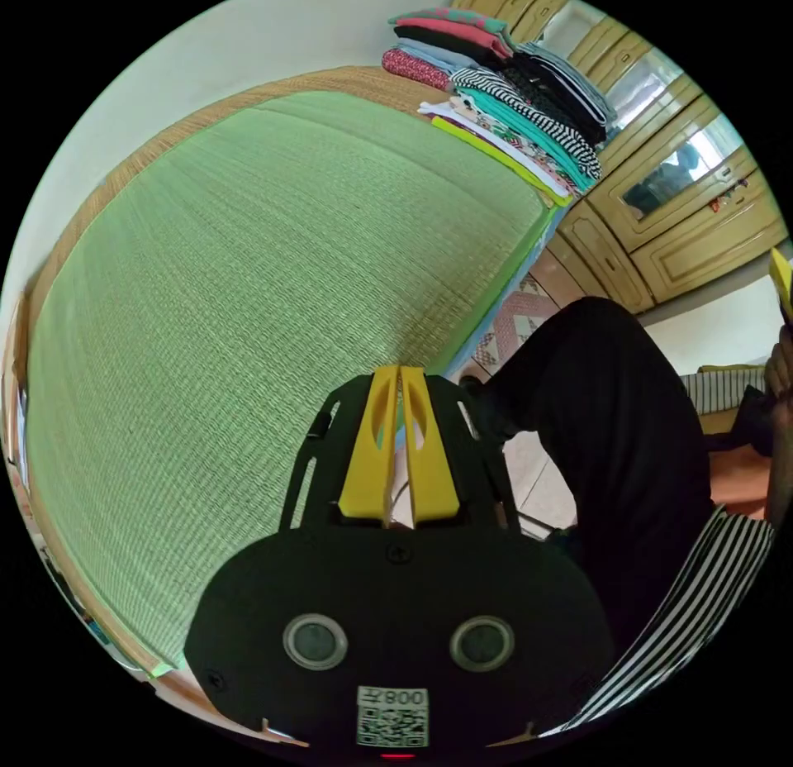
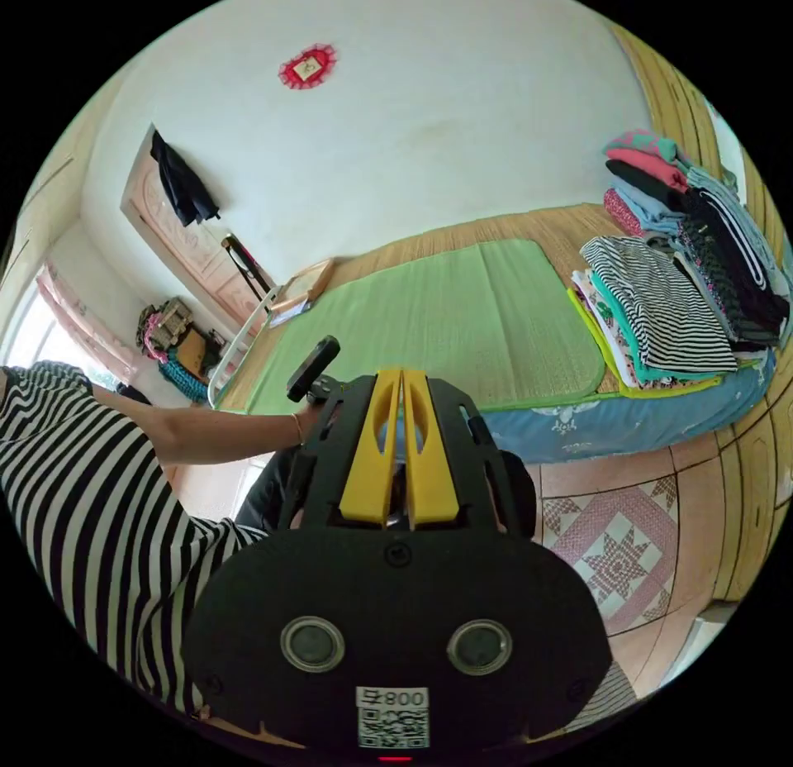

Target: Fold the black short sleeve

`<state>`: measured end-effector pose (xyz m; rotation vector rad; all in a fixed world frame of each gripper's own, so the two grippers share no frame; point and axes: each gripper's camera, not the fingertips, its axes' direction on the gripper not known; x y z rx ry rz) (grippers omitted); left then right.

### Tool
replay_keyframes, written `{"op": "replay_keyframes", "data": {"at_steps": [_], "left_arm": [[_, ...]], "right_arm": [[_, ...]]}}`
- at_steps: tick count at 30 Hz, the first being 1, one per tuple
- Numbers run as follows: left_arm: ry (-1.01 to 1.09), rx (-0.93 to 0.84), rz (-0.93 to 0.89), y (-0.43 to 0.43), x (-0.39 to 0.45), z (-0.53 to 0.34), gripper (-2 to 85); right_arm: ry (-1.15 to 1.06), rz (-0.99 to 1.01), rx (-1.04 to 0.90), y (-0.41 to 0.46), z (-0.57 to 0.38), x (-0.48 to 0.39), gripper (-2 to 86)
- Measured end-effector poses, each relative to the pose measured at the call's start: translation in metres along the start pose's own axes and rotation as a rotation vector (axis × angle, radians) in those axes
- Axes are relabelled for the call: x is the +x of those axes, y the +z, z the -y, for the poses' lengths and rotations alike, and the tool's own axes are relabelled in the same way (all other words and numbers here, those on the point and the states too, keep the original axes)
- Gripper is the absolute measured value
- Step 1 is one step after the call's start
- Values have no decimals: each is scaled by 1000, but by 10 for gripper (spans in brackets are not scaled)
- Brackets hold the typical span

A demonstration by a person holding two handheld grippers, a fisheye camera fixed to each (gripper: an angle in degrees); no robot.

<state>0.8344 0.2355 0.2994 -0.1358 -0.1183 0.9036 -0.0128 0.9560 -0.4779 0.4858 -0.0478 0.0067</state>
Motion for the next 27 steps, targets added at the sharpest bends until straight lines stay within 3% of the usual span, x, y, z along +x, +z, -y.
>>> {"op": "replay_keyframes", "data": {"at_steps": [6,11,19,27], "left_arm": [[172,-30,-300,41,-1,17,4],[481,-22,-494,74,51,33,4],[761,-28,-774,131,136,45,14],[902,20,-852,170,199,59,61]], "right_arm": [[14,-20,213,-115,-18,-26,1],[9,-28,373,-219,-62,-56,7],[-108,-133,453,-361,-114,-99,46],[-237,-161,531,-488,-143,-113,81]]}}
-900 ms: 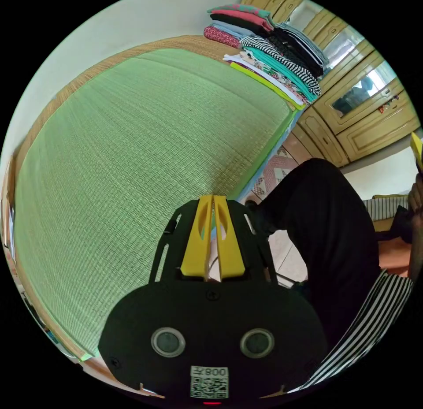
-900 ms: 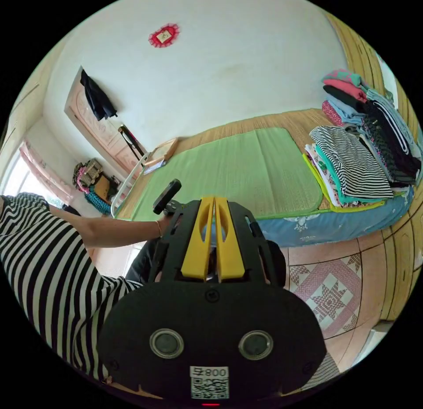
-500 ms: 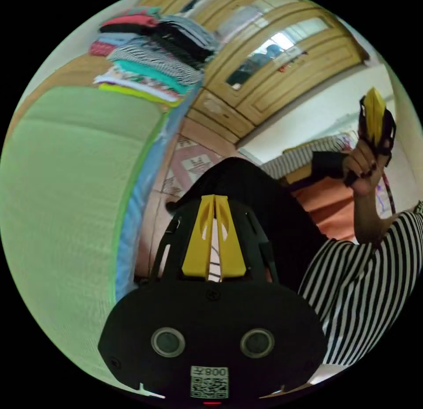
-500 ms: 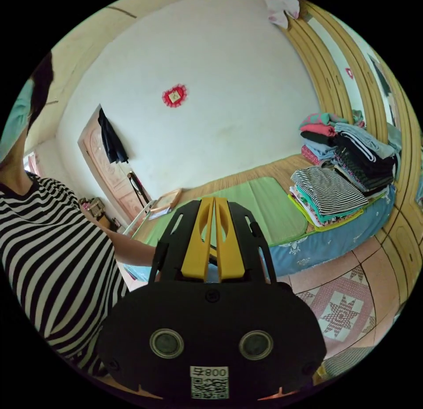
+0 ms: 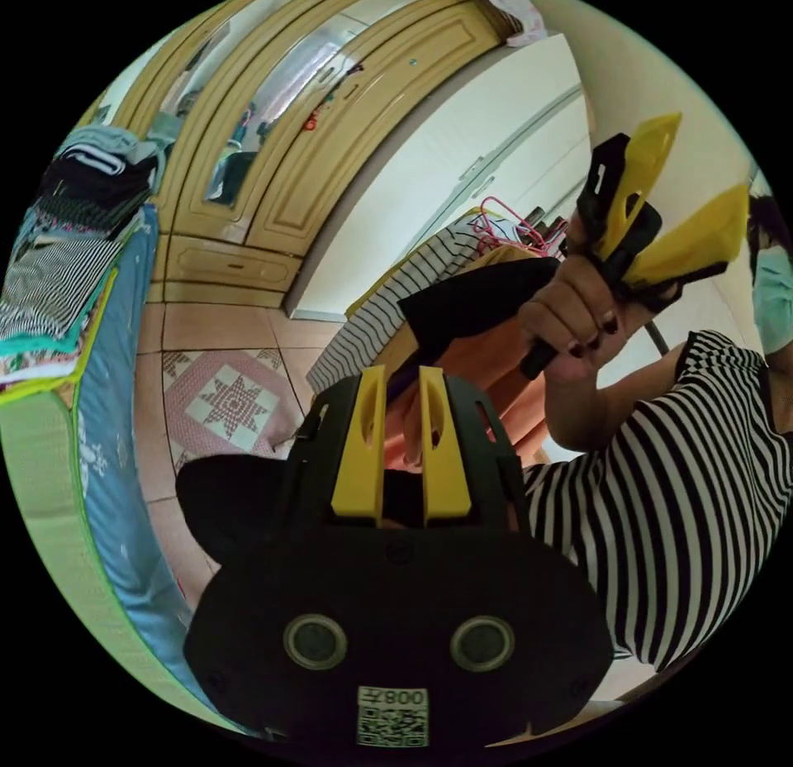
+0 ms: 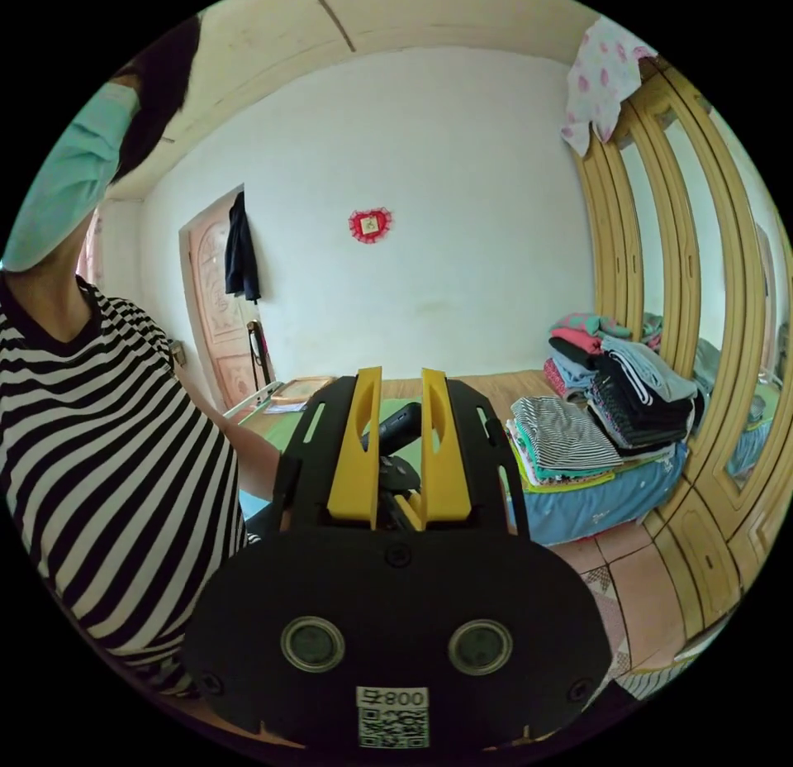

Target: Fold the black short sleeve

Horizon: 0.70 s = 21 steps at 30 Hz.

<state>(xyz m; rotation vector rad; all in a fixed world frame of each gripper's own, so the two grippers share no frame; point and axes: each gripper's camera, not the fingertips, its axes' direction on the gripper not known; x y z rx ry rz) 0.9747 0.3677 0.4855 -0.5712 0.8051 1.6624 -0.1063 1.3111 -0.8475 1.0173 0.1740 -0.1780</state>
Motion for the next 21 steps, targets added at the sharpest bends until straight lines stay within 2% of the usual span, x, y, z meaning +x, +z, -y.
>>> {"op": "replay_keyframes", "data": {"at_steps": [9,17,21], "left_arm": [[221,-80,-72,97,-5,56,78],[672,-127,-135,189,53,132,94],[789,-234,-107,236,67,140,86]], "right_arm": [[4,12,102,-124,5,-2,86],[-92,-109,151,-234,28,-32,80],[-98,-143,174,-270,30,-37,77]]}}
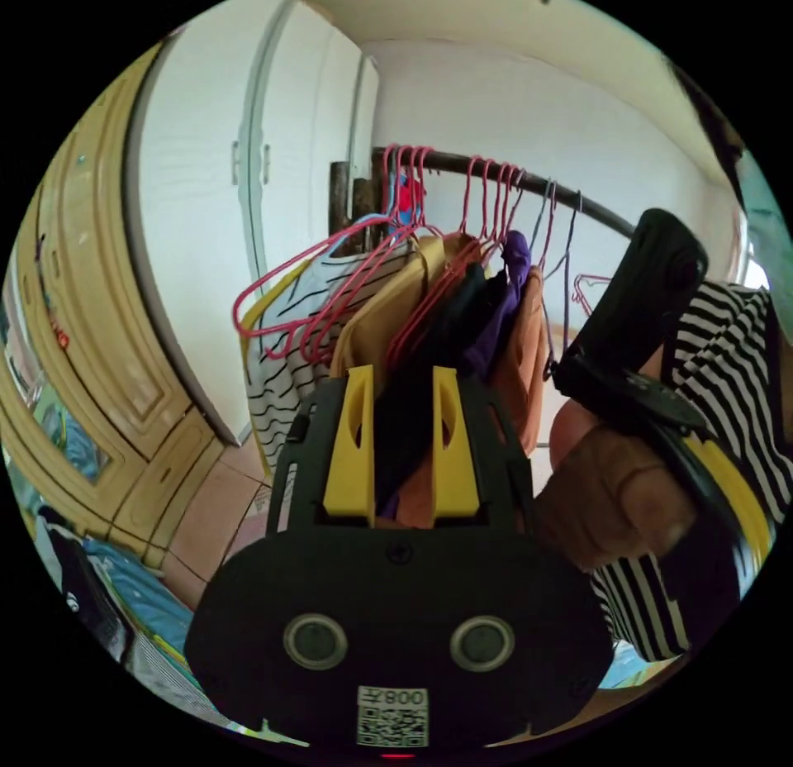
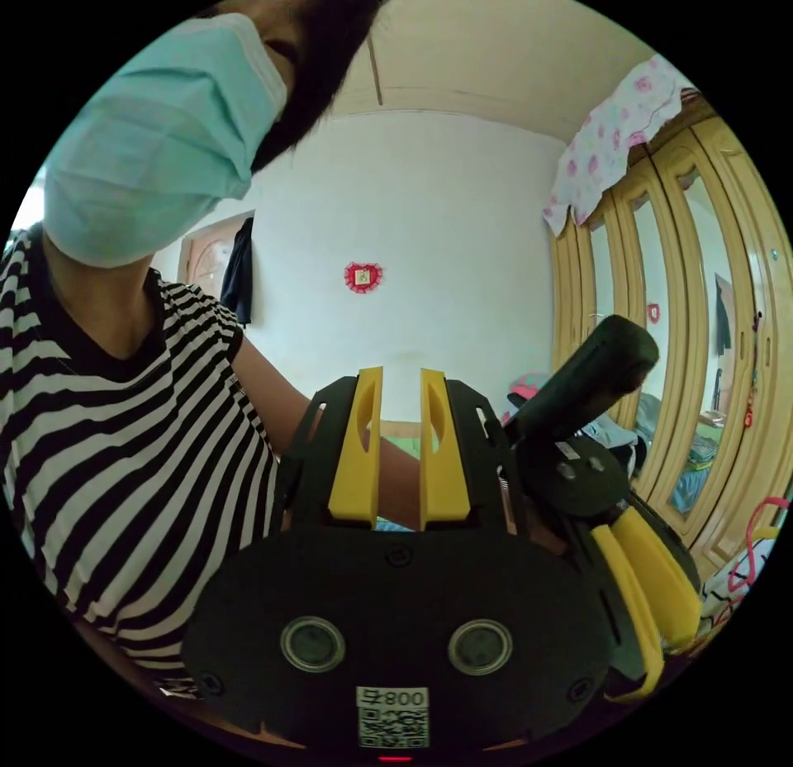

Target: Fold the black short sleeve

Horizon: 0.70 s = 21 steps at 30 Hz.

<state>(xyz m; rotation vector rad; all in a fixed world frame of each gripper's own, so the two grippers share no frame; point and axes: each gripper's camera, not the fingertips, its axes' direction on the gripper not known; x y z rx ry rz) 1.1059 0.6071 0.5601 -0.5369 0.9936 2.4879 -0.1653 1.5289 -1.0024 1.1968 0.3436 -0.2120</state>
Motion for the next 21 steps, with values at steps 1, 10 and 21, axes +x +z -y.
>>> {"op": "replay_keyframes", "data": {"at_steps": [1,10,21], "left_arm": [[13,-23,-24,13,-2,2,77],[-84,46,-27,40,-21,-21,25],[-252,126,63,59,-14,-72,17]], "right_arm": [[3,-11,0,-8,1,2,75],[55,-14,-25,-46,9,21,70],[100,-163,-62,-82,21,25,69]]}}
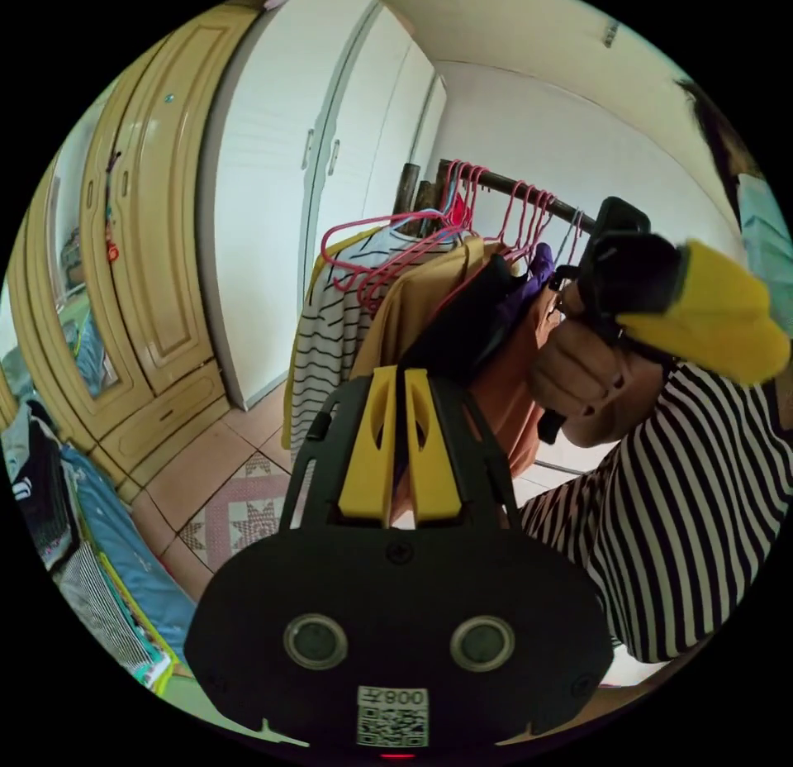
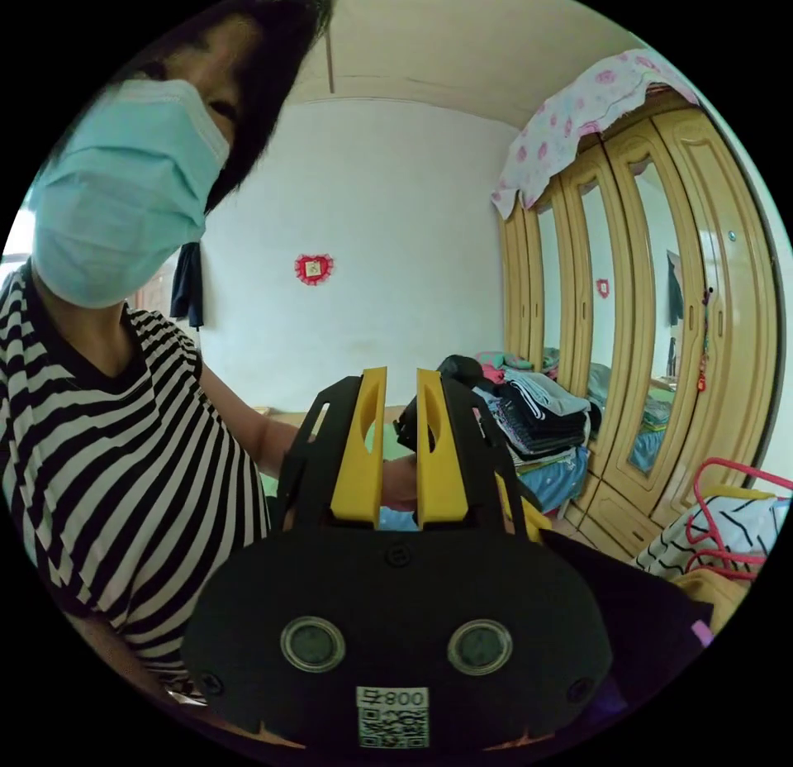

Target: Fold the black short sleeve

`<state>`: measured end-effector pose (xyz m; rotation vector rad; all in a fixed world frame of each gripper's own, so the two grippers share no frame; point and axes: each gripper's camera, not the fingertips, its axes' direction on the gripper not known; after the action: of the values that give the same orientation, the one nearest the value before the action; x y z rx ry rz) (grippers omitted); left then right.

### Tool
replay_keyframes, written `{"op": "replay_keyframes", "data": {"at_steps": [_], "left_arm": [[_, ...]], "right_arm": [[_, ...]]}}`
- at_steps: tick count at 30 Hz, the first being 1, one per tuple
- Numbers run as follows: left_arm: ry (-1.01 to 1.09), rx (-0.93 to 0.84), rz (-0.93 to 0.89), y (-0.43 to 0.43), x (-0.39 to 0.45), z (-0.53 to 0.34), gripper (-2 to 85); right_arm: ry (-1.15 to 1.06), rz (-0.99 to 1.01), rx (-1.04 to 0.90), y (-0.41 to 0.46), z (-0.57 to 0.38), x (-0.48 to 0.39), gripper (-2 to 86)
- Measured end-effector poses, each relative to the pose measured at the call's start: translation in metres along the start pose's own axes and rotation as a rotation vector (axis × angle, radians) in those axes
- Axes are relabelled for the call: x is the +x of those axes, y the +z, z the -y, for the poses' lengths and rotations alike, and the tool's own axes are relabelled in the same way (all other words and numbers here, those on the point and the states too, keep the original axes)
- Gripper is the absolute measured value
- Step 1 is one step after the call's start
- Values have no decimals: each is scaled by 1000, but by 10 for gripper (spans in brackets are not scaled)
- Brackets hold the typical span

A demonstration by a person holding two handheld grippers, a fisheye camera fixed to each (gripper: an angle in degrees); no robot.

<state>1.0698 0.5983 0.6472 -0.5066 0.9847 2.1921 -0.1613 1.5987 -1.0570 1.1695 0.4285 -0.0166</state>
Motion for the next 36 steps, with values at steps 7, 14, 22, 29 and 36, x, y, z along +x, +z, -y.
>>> {"op": "replay_keyframes", "data": {"at_steps": [7,14,22,29,36], "left_arm": [[-356,-91,62,38,-16,-65,12],[-430,74,87,10,12,-97,11],[-445,219,219,-15,68,-113,11],[-441,331,331,-41,137,-139,13],[-364,366,490,-65,228,-149,14]], "right_arm": [[11,-47,-15,-3,-2,2,67],[39,-112,-77,19,-16,24,67],[87,-231,-142,44,-34,42,73],[163,-205,-191,84,-56,70,80],[265,-79,-287,151,-94,99,81]]}}
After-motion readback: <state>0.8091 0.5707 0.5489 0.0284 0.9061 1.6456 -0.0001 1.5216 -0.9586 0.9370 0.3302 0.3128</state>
